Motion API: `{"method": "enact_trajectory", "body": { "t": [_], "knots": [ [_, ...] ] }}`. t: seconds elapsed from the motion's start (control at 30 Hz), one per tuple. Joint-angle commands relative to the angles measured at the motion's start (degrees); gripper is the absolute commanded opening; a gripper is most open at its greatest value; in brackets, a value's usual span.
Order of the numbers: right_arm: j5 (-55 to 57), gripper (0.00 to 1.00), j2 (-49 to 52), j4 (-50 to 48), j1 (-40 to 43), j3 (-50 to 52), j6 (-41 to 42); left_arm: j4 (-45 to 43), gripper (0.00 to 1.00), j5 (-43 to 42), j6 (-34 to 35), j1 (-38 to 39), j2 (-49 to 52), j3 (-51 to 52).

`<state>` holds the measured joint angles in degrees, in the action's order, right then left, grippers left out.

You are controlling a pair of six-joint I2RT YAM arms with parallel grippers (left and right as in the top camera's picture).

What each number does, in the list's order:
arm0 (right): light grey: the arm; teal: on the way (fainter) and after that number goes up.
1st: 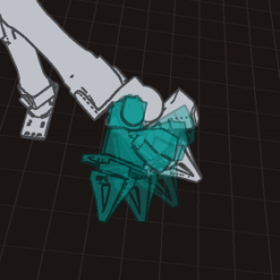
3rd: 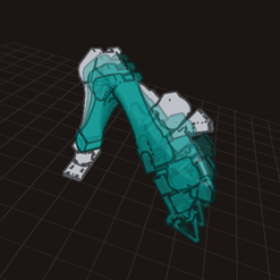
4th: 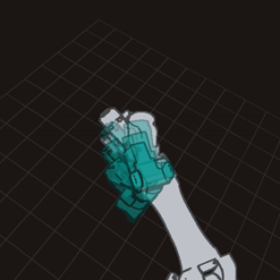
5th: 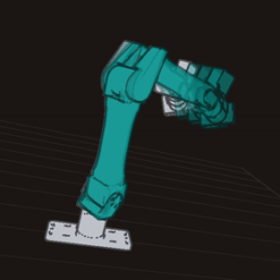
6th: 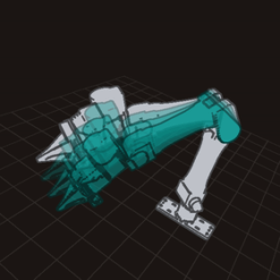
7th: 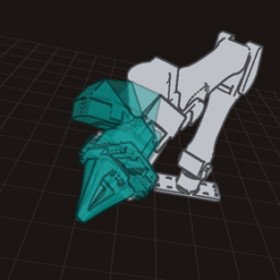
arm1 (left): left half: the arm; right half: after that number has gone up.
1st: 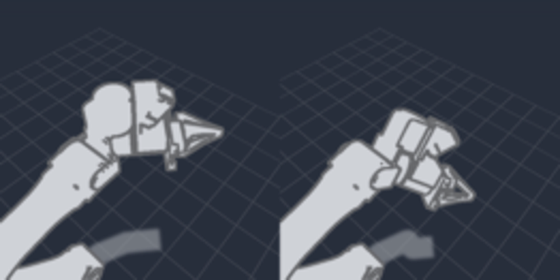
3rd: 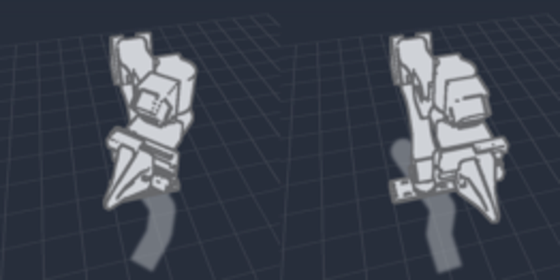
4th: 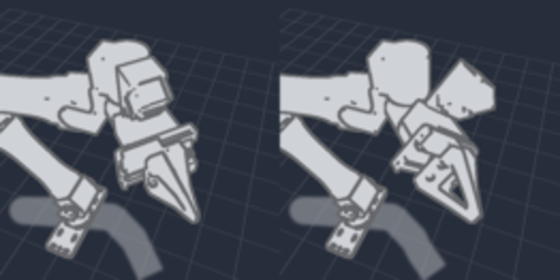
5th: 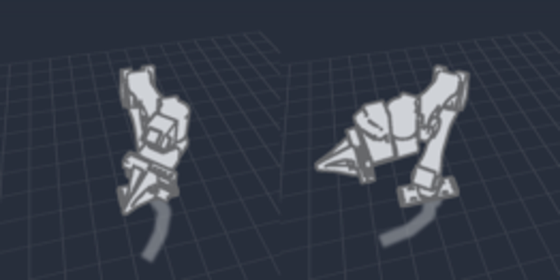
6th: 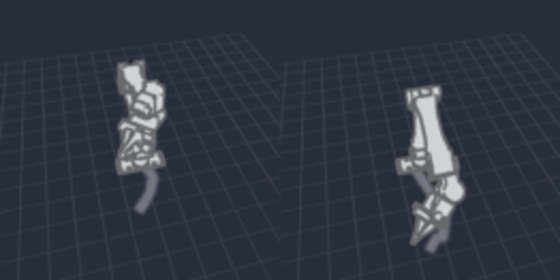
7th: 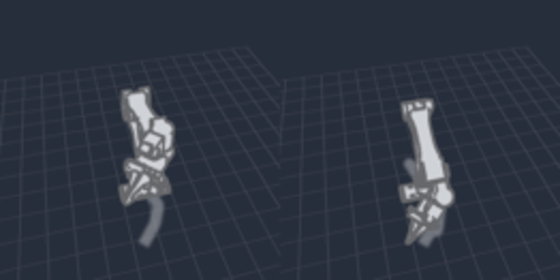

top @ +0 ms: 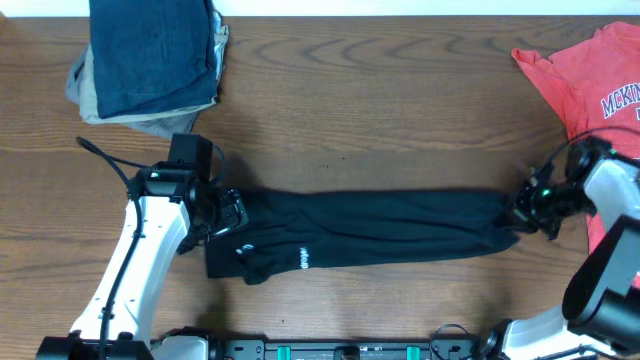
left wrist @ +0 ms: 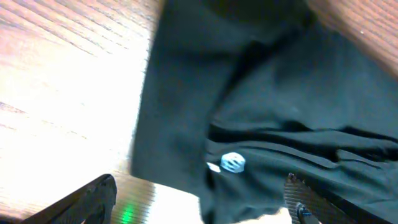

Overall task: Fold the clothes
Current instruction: 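Fold the band's right end leftward toward the left gripper with the right gripper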

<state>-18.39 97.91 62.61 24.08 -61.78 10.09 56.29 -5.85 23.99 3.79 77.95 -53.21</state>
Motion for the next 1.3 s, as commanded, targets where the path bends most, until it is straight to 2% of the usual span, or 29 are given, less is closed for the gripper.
{"method": "enact_trajectory", "body": {
  "t": [0.0,0.27,0.53,0.73,1.27],
  "knots": [
    [4.96,0.01,-5.01,1.99,-0.87,-3.87,2.32,-0.2,0.87,-0.17,-0.07,-0.35,-0.04,-0.9],
    [4.87,0.01,-11.91,3.39,-10.47,-5.03,4.37,-0.24,0.87,-0.17,-0.07,-0.35,-0.04,-0.9],
    [4.87,0.01,-11.65,-1.14,-26.77,-5.01,10.82,-0.42,0.87,-0.17,-0.07,-0.35,-0.04,-0.9],
    [4.81,0.01,-11.65,-2.47,-35.5,-5.01,13.53,-1.05,0.87,-0.15,-0.09,-0.35,-0.04,-0.85],
    [4.63,0.03,-9.05,-6.05,-48.65,-4.85,19.39,-1.51,0.88,-0.15,-0.09,-0.35,-0.04,-0.48]
  ]
}}
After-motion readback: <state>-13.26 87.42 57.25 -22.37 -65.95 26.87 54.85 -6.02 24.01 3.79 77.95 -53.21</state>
